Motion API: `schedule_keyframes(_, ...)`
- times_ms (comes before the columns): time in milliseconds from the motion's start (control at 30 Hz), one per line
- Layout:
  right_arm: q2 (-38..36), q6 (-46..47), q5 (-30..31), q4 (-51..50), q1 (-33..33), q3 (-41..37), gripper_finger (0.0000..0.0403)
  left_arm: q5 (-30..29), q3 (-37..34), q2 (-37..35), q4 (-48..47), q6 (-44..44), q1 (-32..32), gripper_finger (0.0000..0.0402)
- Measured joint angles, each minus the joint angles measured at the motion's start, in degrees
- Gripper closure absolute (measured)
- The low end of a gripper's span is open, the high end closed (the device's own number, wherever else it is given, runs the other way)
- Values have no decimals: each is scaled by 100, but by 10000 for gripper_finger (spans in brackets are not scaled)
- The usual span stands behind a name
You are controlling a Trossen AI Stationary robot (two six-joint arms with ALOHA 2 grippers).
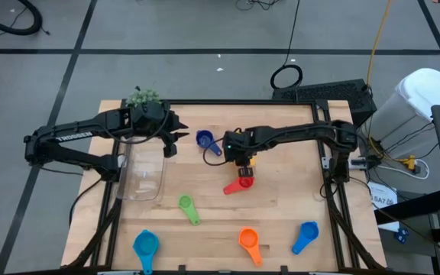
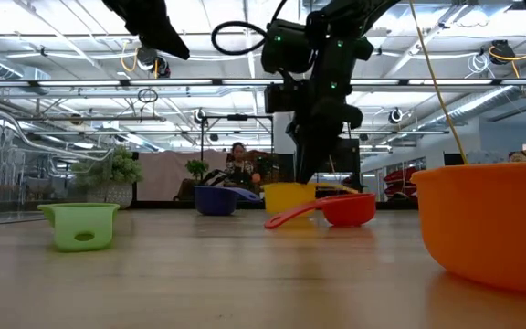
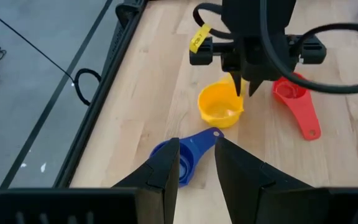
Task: Nest measuring cups in basket
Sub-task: Move the yellow measuring cup to the top center of the table, then stack the dark blue measuring cup on top of the yellow measuring cup
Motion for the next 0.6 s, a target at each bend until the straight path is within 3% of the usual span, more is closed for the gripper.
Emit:
schedule_keyframes(267, -259, 67, 206, 170, -1, -4, 232, 0, 0, 0, 0, 0, 0, 295)
schedule_keyframes(433, -509, 22, 733, 1155, -167, -4, 217, -2, 0, 0, 5, 19, 0, 295)
schedule_keyframes(600, -304, 692, 399, 1690, -608, 198, 216, -3, 0, 0, 40, 24, 2, 295)
